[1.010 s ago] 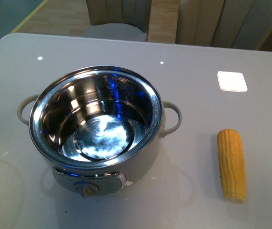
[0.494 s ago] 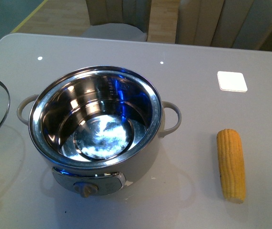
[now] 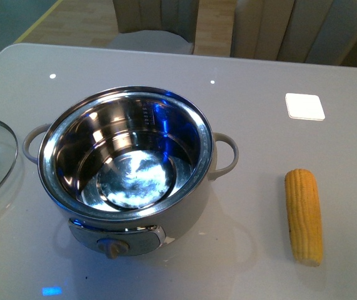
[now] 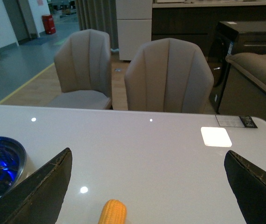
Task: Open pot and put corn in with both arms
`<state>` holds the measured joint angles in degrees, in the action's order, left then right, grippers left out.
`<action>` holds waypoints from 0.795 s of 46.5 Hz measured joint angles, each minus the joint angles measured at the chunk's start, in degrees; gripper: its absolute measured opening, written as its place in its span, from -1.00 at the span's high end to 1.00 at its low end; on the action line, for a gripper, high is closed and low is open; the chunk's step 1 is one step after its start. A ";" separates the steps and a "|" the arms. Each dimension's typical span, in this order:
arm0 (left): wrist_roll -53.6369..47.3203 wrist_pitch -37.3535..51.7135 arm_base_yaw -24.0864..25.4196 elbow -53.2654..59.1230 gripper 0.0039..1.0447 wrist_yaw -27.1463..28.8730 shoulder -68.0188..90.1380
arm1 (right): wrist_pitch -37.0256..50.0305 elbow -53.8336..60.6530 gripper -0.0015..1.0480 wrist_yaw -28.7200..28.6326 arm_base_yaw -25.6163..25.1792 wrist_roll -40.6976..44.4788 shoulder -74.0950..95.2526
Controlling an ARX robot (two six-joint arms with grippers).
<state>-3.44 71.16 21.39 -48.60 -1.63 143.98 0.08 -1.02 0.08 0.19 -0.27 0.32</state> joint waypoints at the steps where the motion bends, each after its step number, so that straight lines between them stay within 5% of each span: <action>1: 0.07 0.26 0.02 -0.28 0.17 -0.15 0.57 | 0.00 0.00 -0.83 0.00 0.00 0.00 0.00; 26: 1.22 3.72 0.79 -2.89 0.17 -1.81 6.54 | 0.00 0.00 -0.83 0.02 0.00 0.00 0.00; 37: 1.60 3.69 0.87 -1.70 -0.55 -2.29 4.74 | 0.00 0.00 -0.83 0.02 0.00 0.00 0.00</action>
<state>-1.85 74.85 22.26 -50.30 -3.92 148.73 0.08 -1.02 0.10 0.19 -0.27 0.32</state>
